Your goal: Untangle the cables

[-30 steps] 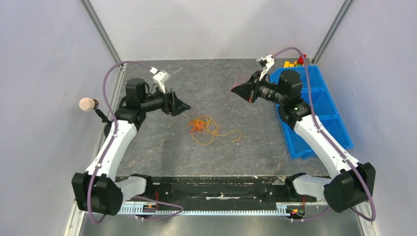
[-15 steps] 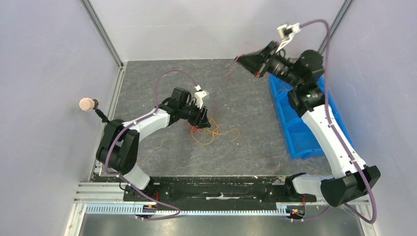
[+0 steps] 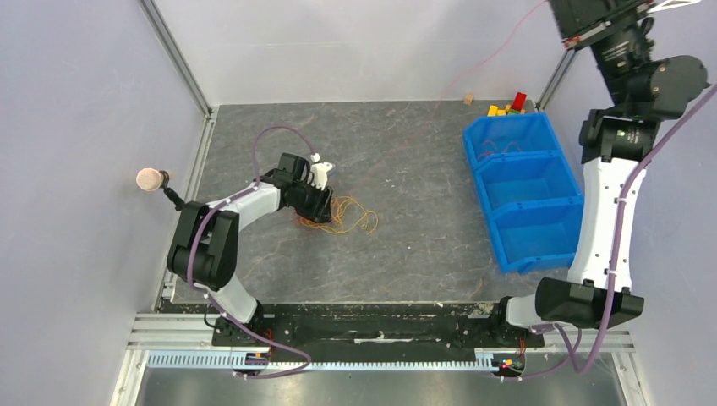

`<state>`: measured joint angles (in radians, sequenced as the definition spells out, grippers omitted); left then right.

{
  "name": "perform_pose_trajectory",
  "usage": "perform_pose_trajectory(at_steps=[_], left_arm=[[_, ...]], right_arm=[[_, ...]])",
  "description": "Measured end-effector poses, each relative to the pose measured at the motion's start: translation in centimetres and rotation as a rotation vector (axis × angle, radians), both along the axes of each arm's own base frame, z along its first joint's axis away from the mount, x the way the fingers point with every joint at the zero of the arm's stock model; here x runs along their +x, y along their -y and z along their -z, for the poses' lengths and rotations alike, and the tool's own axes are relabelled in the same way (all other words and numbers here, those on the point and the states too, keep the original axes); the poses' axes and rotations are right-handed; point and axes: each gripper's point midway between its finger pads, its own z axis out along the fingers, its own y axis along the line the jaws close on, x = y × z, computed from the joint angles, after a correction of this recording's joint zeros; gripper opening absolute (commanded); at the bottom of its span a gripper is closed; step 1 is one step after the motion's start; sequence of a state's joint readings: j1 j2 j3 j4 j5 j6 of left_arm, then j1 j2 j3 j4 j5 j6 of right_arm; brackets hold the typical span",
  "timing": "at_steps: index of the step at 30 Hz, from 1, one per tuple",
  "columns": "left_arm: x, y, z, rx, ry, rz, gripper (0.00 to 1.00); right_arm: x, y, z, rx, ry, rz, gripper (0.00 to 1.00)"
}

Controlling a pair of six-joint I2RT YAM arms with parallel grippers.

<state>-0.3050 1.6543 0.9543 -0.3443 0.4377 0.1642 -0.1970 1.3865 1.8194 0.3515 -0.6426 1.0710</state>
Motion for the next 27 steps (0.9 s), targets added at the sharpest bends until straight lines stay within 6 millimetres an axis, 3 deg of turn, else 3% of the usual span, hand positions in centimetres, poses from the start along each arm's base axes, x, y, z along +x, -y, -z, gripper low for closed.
perform_pose_trajectory(at_steps=[5, 12, 14, 17, 21, 27], left_arm=[[-0.1, -1.6, 1.3, 0.048, -0.035, -0.026, 0.61], [0.2, -2.5, 1.6, 0.066, -0.030, -0.033, 0.55], [0.2, -2.4, 1.6, 0.059, -0.032, -0.029, 0.53], [-0.2, -2.1, 1.2, 0.042, -0.035, -0.015, 0.65], [-0.4, -1.7, 0.2, 0.025, -0.016, 0.007, 0.73], [-0.3, -1.0, -3.3, -0.026, 0.055, 0.027, 0.78]], right_arm=[[1.6, 4.6, -0.1, 0.073, -0.033, 0.066, 0.00], [2.3, 10.8, -0.7, 0.144, -0.047, 0.177, 0.00], [2.2, 11.0, -0.6, 0.147, -0.043, 0.179, 0.00], [2.1, 10.6, -0.1, 0.139, -0.055, 0.163, 0.00], [2.4, 10.5, 0.7, 0.138, -0.073, 0.152, 0.00], [3.7, 10.8, 3.8, 0.110, -0.139, 0.164, 0.00]])
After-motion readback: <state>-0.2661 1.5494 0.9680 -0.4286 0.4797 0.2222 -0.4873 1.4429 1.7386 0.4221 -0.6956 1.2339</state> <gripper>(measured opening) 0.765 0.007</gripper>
